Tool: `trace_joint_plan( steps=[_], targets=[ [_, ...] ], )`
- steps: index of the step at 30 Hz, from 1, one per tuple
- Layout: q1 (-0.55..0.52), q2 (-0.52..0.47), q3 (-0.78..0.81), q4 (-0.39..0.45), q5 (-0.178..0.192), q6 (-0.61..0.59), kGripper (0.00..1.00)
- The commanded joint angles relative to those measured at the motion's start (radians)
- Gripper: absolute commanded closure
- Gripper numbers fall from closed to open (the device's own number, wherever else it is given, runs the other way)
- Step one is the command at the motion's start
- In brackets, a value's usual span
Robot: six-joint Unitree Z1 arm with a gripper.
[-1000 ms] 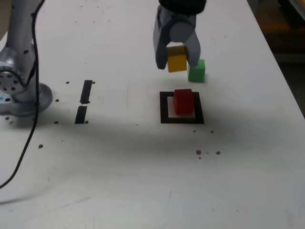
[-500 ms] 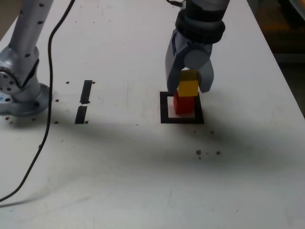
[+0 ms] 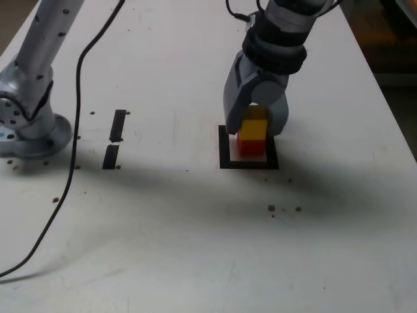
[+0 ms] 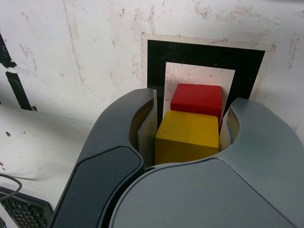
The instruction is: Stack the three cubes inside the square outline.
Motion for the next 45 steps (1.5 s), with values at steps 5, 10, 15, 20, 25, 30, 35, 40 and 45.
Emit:
trace_joint_plan(
  steps=[5, 10, 15, 20, 25, 30, 35, 40, 45],
  targets=[
    [0.003, 0.014, -0.003, 0.000, 0.001, 0.005, 0.44],
    [0.003, 0.012, -0.011, 0.003, 0.001, 0.006, 0.07],
    [0.003, -0.003, -0.029, 0.018, 0.025, 0.007, 0.00],
    [0.006, -0.047, -0.054, 0.077, 0.084, 0.003, 0.00],
    [0.061, -0.076, -0.088, 0.101, 0.119, 0.068, 0.00],
    [0.162, -0.041, -0.101, 0.093, 0.105, 0.181, 0.00],
    [0.222, 0.009, -0.091, 0.054, 0.105, 0.227, 0.01],
    [0.231, 0.060, -0.089, -0.008, 0.110, 0.254, 0.04],
    [0.232, 0.112, -0.081, -0.053, 0.118, 0.273, 0.12]
  ],
)
